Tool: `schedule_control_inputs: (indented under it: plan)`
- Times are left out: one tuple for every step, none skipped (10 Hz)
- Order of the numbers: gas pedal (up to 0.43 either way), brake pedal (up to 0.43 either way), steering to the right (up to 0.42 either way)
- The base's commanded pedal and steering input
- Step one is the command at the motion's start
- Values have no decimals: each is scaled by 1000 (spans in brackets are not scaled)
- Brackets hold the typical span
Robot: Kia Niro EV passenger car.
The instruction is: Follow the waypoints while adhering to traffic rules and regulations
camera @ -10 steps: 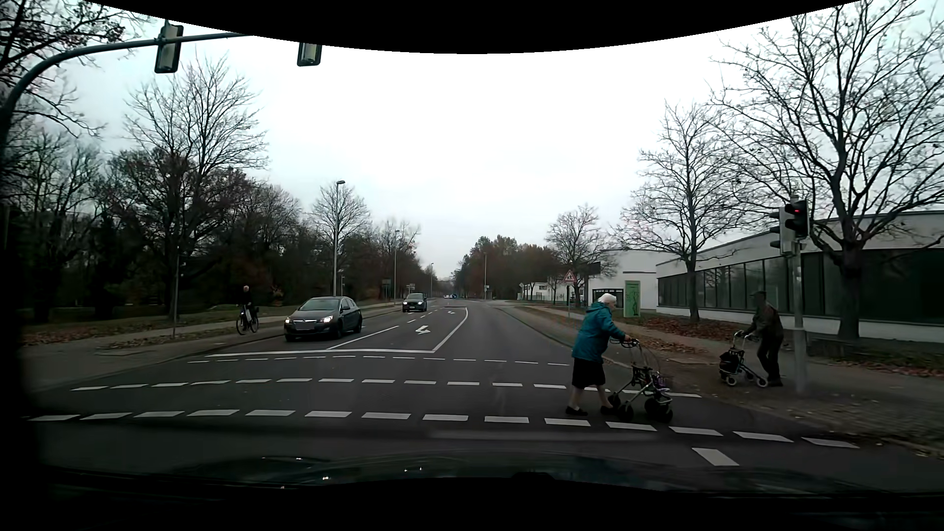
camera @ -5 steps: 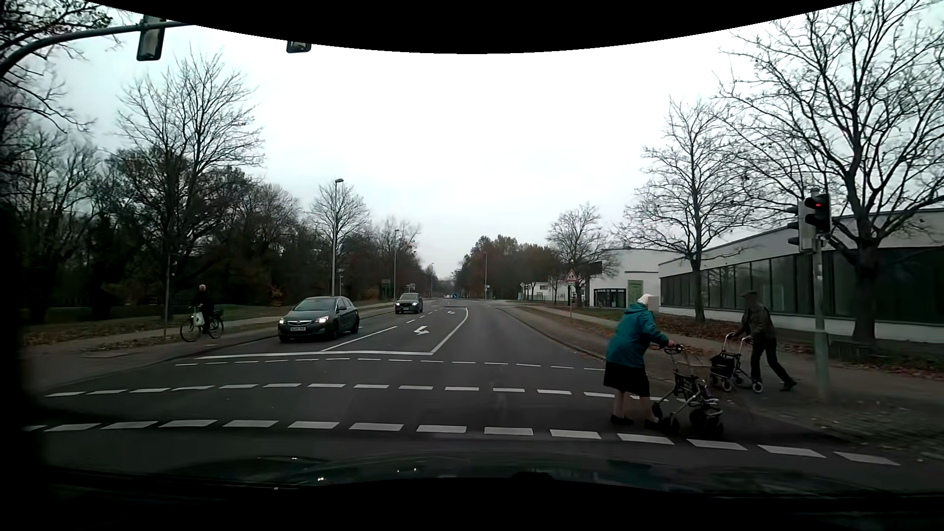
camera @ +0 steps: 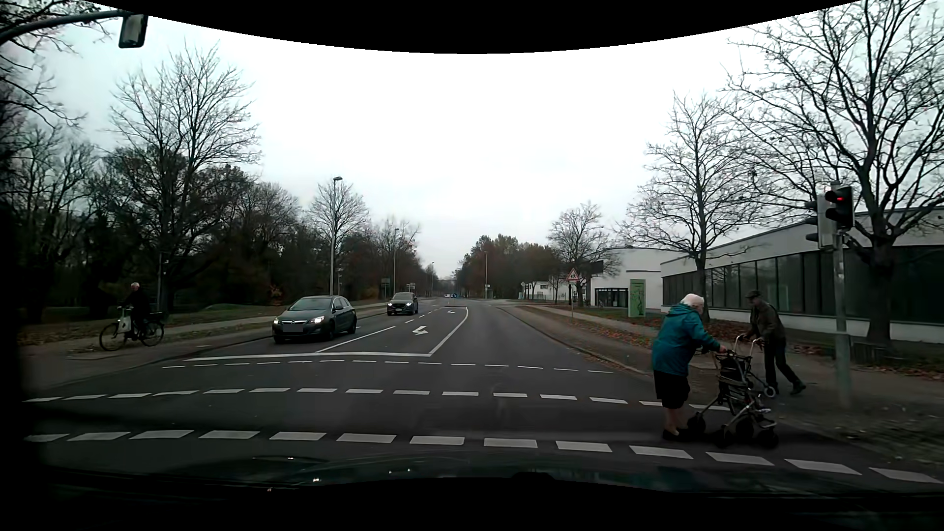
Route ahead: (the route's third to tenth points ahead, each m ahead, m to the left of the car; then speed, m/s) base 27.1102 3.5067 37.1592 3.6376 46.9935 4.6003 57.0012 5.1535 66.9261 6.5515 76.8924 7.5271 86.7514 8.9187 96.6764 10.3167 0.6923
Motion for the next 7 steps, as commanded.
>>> schedule_control_inputs:
  plan:
    - [0, 24, -11]
    - [0, 0, -11]
    - [0, 0, -11]
    - [0, 0, -14]
    - [0, 0, -16]
    - [0, 0, -18]
    - [0, 0, -20]
